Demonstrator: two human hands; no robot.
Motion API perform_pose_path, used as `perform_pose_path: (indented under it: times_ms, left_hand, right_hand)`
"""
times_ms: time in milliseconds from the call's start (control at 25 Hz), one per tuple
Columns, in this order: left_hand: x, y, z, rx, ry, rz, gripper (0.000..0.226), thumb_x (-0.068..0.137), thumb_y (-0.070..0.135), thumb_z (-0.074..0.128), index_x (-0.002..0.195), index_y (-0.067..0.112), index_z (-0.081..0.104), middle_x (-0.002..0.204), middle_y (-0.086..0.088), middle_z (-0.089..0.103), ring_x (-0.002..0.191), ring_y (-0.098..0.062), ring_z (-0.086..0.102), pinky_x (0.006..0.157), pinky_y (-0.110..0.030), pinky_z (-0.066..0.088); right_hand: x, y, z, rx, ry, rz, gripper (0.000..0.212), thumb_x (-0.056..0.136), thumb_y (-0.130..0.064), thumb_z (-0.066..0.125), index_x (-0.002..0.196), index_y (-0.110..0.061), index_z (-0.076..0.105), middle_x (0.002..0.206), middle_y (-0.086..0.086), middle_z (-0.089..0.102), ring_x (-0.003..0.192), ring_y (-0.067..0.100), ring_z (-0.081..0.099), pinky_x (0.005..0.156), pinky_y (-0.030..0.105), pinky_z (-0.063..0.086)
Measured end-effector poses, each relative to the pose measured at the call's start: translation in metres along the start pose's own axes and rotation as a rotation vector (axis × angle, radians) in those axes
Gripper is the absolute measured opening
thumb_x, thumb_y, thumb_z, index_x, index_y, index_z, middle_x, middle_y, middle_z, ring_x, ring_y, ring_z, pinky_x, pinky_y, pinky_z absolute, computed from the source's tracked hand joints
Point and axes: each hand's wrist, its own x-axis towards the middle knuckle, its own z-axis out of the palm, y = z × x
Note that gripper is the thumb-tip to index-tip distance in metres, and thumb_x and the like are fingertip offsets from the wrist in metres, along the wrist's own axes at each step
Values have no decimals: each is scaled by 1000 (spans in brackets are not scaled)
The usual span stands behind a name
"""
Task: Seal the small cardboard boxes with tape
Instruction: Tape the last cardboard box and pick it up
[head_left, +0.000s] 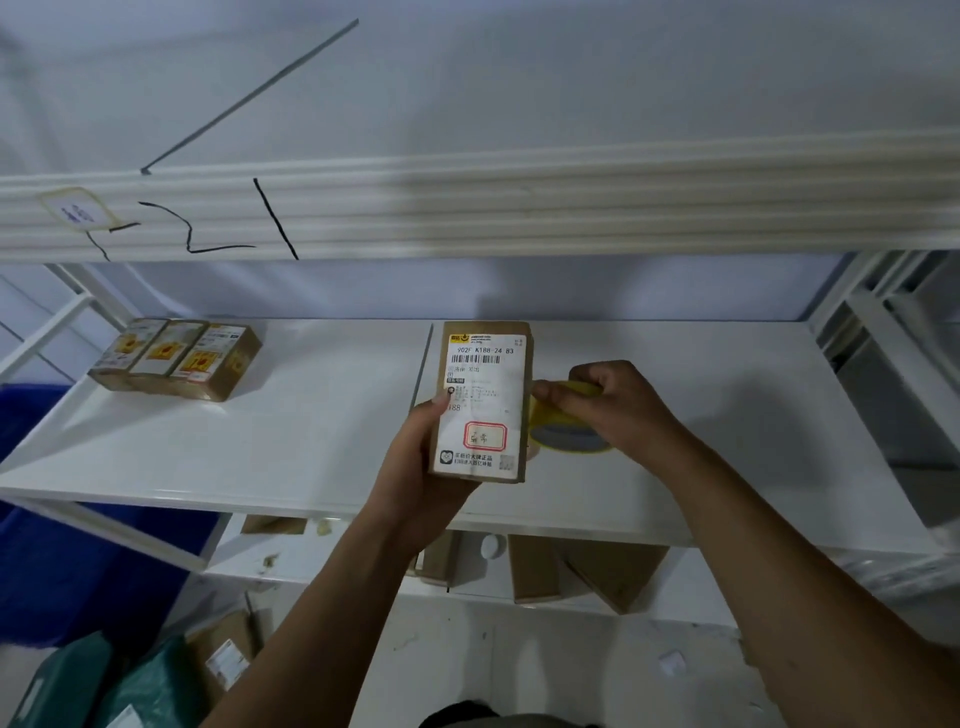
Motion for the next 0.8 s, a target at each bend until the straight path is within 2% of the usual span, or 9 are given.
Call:
perform_pose_path:
  times_ms: [120, 200, 280, 360, 440, 560, 600, 680, 800]
  left_hand:
    - [1, 6, -2, -71, 3, -1, 54, 100, 46, 63, 144, 15, 64, 130, -18, 71, 108, -33, 75, 90, -47, 62]
    - [3, 12, -5, -149, 1, 35, 58, 100, 44, 62, 148, 11, 59, 131, -17, 71, 110, -32, 74, 92, -45, 61]
    - [3, 14, -10, -158, 13, 60, 61, 97, 42, 66, 148, 10, 59, 129, -16, 72, 108, -31, 75, 90, -45, 63]
    - [0, 8, -12, -143, -2, 42, 66, 89, 43, 78, 145, 11, 62, 129, -17, 72, 106, -32, 76, 90, -46, 63]
    - [-3, -4, -10, -177, -69, -1, 74, 83, 45, 86, 146, 13, 62, 129, -16, 70, 105, -32, 76, 89, -44, 64]
    - [-2, -6, 2, -267, -117, -65, 73, 94, 46, 76, 154, 13, 52, 129, -19, 67, 102, -34, 75, 79, -45, 64]
    - [-1, -3, 5, -222, -129, -80, 68, 101, 46, 68, 155, 11, 49, 126, -20, 67, 99, -34, 74, 77, -44, 63]
    - [5, 0, 7, 54, -90, -83, 52, 111, 44, 48, 150, 10, 53, 117, -18, 72, 98, -31, 74, 75, -38, 61]
    - [15, 2, -1, 577, 174, 149, 35, 115, 24, 40, 129, 16, 71, 101, -9, 81, 97, -33, 74, 69, -27, 60]
  right_hand:
    - [-4, -7, -9, 73, -115, -44, 58, 72, -77, 73, 59, -23, 56, 57, -6, 49, 60, 8, 52, 67, 33, 39]
    - [-9, -3, -17, 252, -220, -124, 52, 89, -56, 69, 65, -15, 50, 66, 3, 39, 66, 15, 43, 68, 34, 31]
    - [-15, 1, -23, 349, -235, -174, 46, 95, -40, 65, 66, -9, 47, 69, 5, 34, 69, 17, 37, 67, 32, 28]
    - [-16, 2, -24, 296, -205, -172, 45, 94, -43, 67, 62, -15, 50, 66, 5, 35, 68, 18, 39, 68, 34, 30]
    - [-13, -3, -23, 130, -204, -133, 44, 90, -48, 70, 58, -20, 57, 60, -2, 42, 63, 12, 45, 67, 32, 34]
    - [-8, -10, -19, 4, -170, -90, 42, 88, -51, 73, 56, -27, 60, 55, -11, 46, 56, 4, 46, 64, 29, 37]
    - [-7, -12, -17, 7, -154, -97, 43, 85, -56, 70, 57, -26, 60, 56, -9, 47, 56, 4, 47, 64, 30, 37]
    - [-7, -13, -15, 28, -117, -103, 48, 80, -66, 66, 59, -23, 59, 57, -8, 47, 57, 5, 47, 65, 31, 37]
    - [-3, -8, -11, -44, -37, -54, 57, 81, -68, 72, 63, -16, 59, 55, -10, 46, 54, 4, 46, 62, 31, 36]
